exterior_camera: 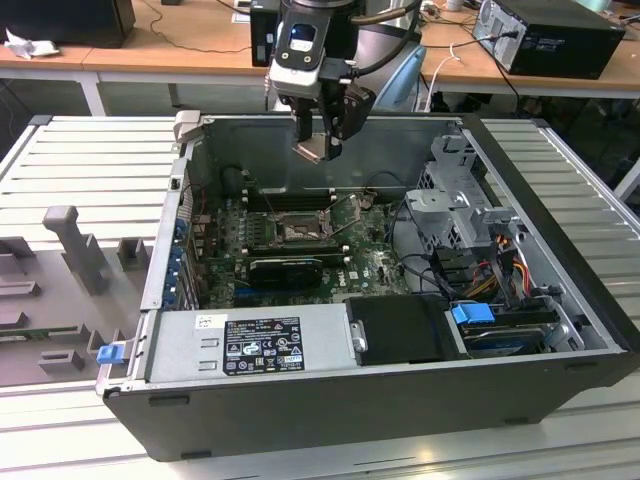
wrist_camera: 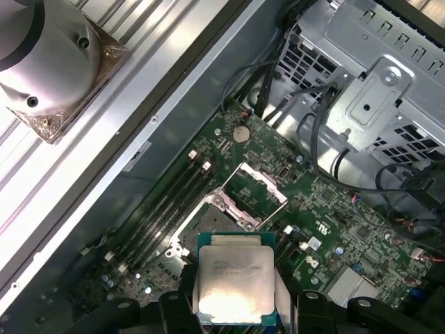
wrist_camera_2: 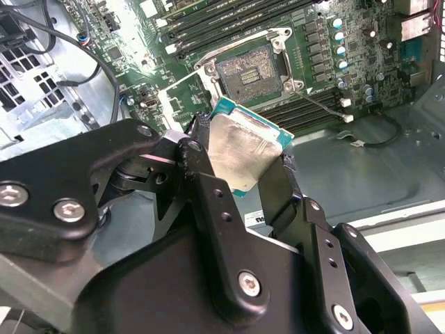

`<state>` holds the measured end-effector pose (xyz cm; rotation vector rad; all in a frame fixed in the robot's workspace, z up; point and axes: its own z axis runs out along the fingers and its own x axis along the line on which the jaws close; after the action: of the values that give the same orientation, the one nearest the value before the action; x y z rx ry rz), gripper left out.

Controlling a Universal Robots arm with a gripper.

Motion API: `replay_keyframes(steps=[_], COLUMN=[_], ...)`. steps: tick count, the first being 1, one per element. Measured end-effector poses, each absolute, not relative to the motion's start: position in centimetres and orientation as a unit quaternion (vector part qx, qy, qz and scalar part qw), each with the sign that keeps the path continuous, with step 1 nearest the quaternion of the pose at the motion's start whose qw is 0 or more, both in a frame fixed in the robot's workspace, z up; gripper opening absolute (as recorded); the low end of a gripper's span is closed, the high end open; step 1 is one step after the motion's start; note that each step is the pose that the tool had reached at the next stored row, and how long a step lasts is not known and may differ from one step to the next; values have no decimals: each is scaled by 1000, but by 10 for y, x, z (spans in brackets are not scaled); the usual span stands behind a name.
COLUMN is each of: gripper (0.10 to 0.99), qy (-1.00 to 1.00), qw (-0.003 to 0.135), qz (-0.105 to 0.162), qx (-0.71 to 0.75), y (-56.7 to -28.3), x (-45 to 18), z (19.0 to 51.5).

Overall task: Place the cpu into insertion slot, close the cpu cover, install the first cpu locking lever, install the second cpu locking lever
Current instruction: 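Place the cpu into insertion slot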

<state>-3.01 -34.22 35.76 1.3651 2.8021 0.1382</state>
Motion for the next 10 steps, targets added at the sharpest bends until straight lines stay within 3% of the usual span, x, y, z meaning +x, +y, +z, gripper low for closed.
replay_keyframes(steps=[10], gripper=[525], qy=[881], qw=[12], qz=[44], qx=[471], y=[-342], x=[-30], z=[357])
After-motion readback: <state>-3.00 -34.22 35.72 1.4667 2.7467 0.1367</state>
